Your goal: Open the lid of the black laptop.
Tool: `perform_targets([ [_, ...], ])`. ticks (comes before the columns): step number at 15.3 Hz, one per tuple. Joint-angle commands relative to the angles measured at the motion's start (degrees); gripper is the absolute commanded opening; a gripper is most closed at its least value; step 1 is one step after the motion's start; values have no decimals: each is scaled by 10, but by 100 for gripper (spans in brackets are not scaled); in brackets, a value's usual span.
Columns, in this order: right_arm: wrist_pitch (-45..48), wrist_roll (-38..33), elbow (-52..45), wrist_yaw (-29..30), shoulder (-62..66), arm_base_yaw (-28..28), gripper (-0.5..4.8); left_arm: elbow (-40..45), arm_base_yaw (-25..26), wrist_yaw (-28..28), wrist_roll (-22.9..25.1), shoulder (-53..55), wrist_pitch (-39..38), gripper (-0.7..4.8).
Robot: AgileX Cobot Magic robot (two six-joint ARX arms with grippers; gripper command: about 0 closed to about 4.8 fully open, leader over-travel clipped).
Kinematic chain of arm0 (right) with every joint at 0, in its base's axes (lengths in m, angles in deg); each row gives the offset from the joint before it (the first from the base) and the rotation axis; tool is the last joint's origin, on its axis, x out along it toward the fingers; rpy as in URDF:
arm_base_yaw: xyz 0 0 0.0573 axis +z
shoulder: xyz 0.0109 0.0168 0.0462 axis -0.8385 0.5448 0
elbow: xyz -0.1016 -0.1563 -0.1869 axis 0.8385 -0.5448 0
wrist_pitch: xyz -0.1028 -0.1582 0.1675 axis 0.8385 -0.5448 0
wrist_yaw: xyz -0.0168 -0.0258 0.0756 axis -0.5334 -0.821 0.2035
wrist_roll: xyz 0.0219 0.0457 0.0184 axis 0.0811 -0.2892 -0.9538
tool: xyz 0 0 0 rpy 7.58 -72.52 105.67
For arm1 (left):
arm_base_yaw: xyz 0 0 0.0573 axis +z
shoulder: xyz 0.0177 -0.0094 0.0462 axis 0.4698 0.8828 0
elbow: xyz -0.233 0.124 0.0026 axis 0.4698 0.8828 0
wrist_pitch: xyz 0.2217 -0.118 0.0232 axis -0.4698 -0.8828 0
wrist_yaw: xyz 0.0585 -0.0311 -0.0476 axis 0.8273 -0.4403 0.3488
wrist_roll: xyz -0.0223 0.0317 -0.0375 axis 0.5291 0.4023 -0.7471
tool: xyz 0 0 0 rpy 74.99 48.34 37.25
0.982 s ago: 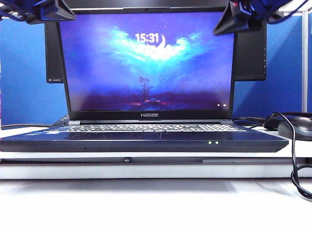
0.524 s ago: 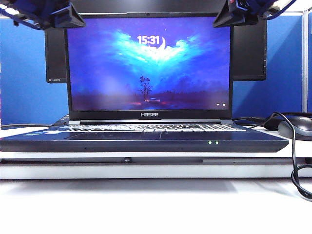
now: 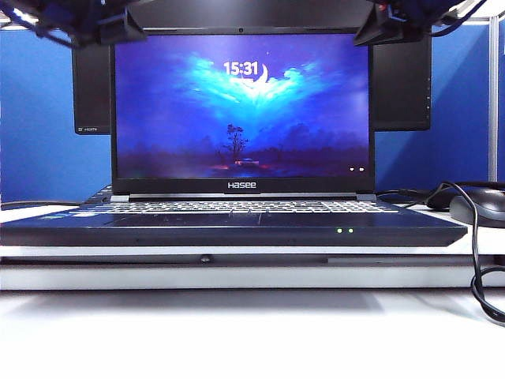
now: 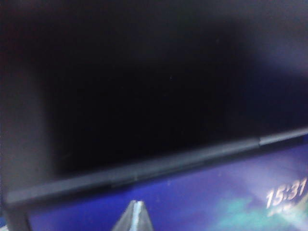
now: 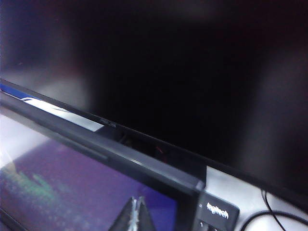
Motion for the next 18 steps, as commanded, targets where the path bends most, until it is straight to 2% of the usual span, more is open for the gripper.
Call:
perform_targets([
  [1,19,2,21,-7,20,-2,-5,-10,8,-5,0,19,19,-2],
  [4,20,3,42,-5,41,-2,-5,-41,28,-27,0,47,21,-1],
  [11,41,2,56,-8,60,-2,-5,-110,28,-51,8,91,2,-1],
  [14,34,-2,56,-8,60,-2,-5,-113,28,-61,2,98,-7,-1],
  [18,-12,-3,55,7,46,-1,-5,-113,27,-101,-2,69,-68,-1],
])
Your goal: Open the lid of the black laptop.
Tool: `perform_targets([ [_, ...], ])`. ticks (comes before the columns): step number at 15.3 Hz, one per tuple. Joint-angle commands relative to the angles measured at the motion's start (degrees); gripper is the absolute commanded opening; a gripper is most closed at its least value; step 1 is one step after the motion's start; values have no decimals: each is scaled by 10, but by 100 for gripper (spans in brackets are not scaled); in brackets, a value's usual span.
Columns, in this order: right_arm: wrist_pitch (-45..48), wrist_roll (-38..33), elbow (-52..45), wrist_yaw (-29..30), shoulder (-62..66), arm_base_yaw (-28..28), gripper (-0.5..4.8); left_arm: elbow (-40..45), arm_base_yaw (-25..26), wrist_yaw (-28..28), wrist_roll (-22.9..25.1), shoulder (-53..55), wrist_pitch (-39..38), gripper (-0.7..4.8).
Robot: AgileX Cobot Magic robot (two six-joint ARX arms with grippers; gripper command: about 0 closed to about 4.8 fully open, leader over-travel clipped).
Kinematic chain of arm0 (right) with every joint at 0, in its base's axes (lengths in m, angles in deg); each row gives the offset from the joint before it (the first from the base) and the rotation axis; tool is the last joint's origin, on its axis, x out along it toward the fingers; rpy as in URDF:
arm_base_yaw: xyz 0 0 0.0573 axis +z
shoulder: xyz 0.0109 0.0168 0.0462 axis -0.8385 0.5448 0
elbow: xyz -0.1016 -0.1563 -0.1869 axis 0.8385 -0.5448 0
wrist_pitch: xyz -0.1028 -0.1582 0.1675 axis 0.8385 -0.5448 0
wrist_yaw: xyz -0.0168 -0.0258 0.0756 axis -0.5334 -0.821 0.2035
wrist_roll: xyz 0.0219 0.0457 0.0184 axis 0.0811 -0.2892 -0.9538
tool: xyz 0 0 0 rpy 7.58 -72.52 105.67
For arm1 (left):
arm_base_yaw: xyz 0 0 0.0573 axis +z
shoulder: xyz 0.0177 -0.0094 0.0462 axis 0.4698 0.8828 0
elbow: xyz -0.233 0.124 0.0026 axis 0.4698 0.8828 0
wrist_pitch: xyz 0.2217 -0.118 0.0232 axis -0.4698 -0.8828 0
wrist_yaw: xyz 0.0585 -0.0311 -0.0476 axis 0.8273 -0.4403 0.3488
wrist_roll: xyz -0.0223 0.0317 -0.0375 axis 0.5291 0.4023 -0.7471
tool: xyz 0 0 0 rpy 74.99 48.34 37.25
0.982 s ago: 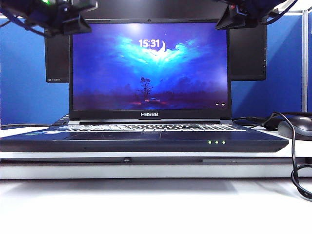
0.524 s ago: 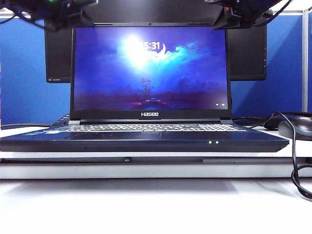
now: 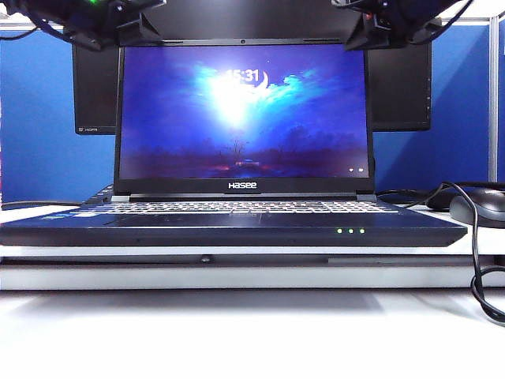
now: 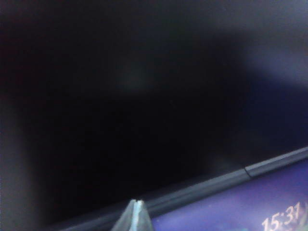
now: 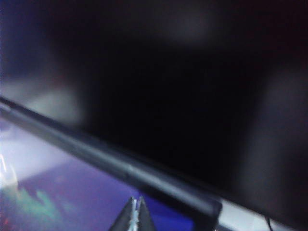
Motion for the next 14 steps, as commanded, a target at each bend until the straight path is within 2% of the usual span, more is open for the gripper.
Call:
perform_targets([
  [1,-34,-1,2,6,-19,-1,-5,0,-1,-54,5,-30,-53,-1],
  [4,-85,-1,1,32,-55,3,-5,0,-1,-64,5,-88,-106,-1],
  [8,-164,-8,-2,30,-127,25,-5,0,-2,-77,7,-193,-207,-2],
  [10,-197,-10,-2,28,-186,37,-5,0,-2,-77,9,-254,-256,-4],
  [12,-255,-9,-2,2,-258,55,-5,0,-2,-75,11,-324,-304,-4],
  [14,-311,-16,-6,-4,-340,68,-5,0,-2,-71,-2,-411,-392,-4],
])
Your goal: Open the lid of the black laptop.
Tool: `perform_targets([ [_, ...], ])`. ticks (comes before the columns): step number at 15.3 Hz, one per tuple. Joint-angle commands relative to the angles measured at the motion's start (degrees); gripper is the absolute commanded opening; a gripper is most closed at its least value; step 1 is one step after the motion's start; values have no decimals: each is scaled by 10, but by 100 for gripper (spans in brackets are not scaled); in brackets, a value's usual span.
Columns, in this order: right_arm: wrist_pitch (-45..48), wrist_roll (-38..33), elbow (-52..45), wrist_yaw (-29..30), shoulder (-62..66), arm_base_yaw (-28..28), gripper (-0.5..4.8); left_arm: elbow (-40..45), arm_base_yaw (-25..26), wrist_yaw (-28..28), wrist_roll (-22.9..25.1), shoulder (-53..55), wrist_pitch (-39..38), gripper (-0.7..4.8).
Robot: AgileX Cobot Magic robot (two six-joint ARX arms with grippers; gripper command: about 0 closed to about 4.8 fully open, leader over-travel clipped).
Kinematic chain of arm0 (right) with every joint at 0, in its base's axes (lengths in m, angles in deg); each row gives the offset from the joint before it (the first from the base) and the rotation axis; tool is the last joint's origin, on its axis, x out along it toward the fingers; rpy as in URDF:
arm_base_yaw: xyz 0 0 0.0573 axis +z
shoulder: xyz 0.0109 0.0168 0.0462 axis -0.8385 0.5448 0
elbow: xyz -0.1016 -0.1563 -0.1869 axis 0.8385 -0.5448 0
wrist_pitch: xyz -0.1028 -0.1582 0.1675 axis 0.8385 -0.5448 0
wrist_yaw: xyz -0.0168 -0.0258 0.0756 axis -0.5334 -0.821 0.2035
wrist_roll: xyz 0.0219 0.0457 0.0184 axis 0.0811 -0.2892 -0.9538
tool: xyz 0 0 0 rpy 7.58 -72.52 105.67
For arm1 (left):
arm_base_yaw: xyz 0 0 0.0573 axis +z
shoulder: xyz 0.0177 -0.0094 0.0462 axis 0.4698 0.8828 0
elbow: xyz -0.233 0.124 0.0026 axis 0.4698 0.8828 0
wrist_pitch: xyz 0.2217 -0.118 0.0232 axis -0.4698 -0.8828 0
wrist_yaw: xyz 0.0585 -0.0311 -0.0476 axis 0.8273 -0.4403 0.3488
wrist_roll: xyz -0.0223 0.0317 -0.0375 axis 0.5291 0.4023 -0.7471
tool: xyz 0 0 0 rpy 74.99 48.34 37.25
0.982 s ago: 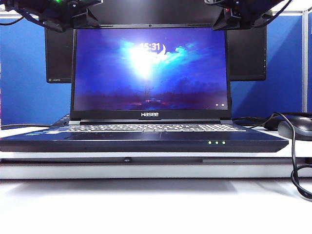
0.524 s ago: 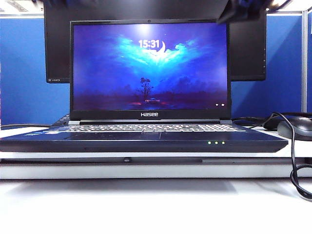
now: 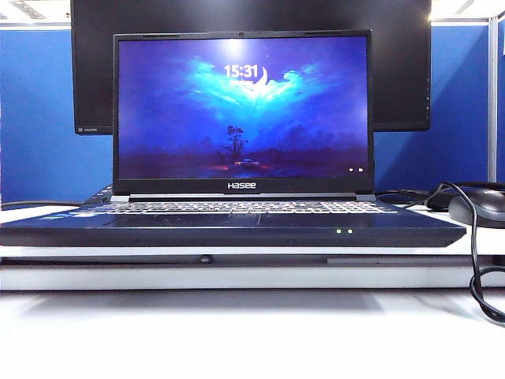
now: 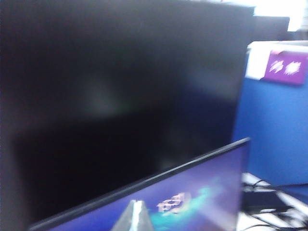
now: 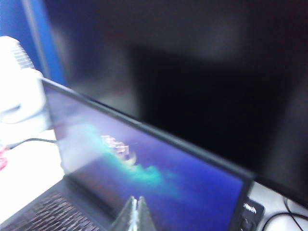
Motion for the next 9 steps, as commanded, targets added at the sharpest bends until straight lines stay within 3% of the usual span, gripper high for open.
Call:
perform_targets([
  [1,-65,-12,-12,-23,-115,18,-5,0,0,2,-14,-111,-121,-4],
  [3,-76,-41,-54,-43,-220,35,-5,16,0,11,-34,-199,-207,-4],
  [5,-87,-50,-116,-85,-330,36,-5,71,0,49,-70,-309,-240,-5],
  [7,-87,-51,-164,-92,-410,36,-5,113,0,74,-116,-400,-263,-5],
  [9,-88,-52,-193,-91,-458,36,-5,132,0,83,-132,-459,-304,-4],
])
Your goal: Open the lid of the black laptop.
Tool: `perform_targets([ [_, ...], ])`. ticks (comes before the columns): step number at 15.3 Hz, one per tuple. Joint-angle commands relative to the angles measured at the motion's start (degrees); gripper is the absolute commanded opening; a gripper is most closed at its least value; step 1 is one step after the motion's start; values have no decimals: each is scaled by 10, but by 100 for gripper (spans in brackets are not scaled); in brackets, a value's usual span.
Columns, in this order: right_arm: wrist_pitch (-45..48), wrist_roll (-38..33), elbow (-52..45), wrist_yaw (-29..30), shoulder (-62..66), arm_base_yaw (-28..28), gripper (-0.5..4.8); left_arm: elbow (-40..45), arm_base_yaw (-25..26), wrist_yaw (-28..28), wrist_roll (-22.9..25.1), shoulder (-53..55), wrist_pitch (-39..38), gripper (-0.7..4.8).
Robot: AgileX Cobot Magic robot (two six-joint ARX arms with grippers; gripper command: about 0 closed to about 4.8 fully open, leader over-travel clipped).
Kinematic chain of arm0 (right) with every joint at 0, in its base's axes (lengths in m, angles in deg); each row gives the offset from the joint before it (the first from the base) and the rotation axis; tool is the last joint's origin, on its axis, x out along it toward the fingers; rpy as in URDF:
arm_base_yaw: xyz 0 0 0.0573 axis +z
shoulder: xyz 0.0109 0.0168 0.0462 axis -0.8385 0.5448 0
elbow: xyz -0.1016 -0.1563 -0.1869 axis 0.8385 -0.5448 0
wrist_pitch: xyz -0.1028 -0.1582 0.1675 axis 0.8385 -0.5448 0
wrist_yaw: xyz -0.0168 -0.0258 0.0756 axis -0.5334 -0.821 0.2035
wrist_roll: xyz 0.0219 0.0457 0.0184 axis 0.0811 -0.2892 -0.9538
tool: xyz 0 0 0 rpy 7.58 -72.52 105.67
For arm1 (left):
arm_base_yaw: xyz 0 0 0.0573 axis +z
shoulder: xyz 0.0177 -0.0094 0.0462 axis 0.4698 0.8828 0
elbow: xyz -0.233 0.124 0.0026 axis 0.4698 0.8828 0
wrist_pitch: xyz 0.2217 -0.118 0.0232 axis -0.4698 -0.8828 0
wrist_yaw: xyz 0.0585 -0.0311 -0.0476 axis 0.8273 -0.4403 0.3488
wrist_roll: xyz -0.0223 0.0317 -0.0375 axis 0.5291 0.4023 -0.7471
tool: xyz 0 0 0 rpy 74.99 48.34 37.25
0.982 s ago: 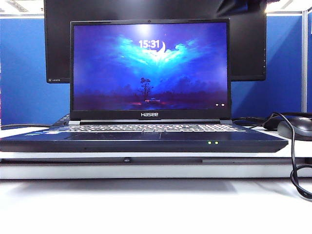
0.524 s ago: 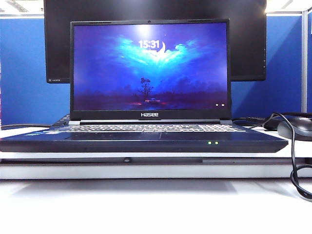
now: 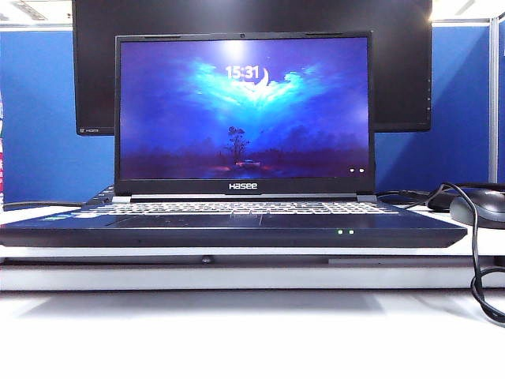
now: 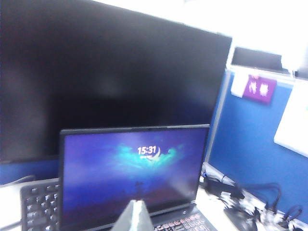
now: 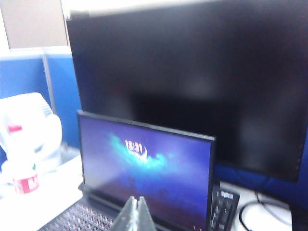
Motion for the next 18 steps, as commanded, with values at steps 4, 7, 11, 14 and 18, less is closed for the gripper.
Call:
perform_targets([
  [4,-65,-5,-58,10,-57,0,-5,88,1,-10,-110,-107,-69,-4],
  [7,-109,-6,-92,10,-59,1,-5,126,1,-14,-123,-123,-79,-4],
  [11,-165,-5,-94,10,-60,0,-5,128,1,-22,-165,-123,-86,-3],
  [14,-168,-5,-94,9,-60,0,-5,128,1,-21,-165,-123,-85,-3],
  [18,-168,-5,-94,9,-60,0,-5,128,1,-21,-165,-123,-85,-3],
])
